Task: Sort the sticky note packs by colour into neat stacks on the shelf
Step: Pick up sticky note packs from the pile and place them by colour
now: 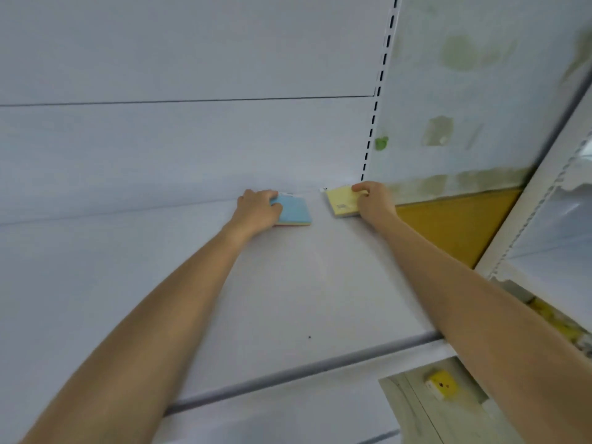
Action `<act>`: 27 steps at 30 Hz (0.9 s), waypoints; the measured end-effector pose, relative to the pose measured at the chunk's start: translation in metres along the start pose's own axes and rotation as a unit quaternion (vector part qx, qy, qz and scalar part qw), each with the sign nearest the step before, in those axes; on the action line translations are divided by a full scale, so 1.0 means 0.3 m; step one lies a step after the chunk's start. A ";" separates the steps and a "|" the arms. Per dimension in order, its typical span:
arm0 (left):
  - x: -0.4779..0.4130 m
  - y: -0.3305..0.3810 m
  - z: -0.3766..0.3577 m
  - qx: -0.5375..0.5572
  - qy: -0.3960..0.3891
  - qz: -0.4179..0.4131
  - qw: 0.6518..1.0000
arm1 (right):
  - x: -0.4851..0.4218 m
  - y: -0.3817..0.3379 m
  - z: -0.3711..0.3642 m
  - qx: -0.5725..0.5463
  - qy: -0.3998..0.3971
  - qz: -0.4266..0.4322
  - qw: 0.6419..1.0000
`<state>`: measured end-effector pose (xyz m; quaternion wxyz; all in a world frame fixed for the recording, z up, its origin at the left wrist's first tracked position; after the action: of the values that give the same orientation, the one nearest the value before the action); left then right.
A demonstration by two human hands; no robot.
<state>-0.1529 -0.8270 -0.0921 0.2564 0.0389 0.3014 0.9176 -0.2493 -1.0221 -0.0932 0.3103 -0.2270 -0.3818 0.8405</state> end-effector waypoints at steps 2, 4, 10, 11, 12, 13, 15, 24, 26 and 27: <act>0.019 0.001 -0.019 -0.042 0.012 0.031 0.999 | -0.002 0.004 -0.011 0.032 -0.002 0.005 0.999; 0.044 0.004 -0.034 -0.050 0.037 0.038 0.997 | 0.002 0.006 -0.017 0.076 -0.006 0.009 0.997; 0.093 -0.004 -0.036 -0.057 0.042 -0.023 0.997 | 0.055 -0.008 0.005 0.143 0.007 0.098 0.985; 0.097 -0.004 -0.038 -0.074 0.030 -0.031 0.996 | 0.067 -0.012 0.005 0.160 -0.013 0.104 0.982; 0.102 -0.003 -0.037 -0.085 0.022 -0.034 0.996 | 0.079 -0.015 0.003 0.185 -0.039 0.101 0.977; 0.105 -0.004 -0.037 -0.084 0.018 -0.032 0.996 | 0.090 -0.016 0.000 0.205 -0.063 0.095 0.972; 0.109 -0.006 -0.034 -0.070 0.022 -0.028 0.997 | 0.101 -0.010 0.003 0.200 -0.079 0.080 0.973; 0.127 -0.002 -0.023 -0.057 0.040 -0.007 0.998 | 0.100 -0.001 0.016 0.185 -0.091 0.081 0.975; 0.122 -0.008 -0.020 -0.055 0.040 -0.003 0.998 | 0.099 0.001 0.010 0.196 -0.092 0.082 0.973; 0.120 -0.011 -0.019 -0.055 0.042 -0.002 0.998 | 0.098 0.002 0.008 0.204 -0.091 0.083 0.971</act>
<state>-0.1838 -0.8100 -0.1016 0.2473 -0.0142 0.2611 0.9330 -0.2716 -1.0031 -0.0965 0.2433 -0.1122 -0.2092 0.9405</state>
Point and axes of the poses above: each hand's wrist, its own x-axis away from the middle knuckle, its own z-axis out of the back of the hand, y = z × x, the point moved 2 cm from there along -x, towards the middle knuckle, and after that the axes turned 1 degree about z, right-handed, at the moved point
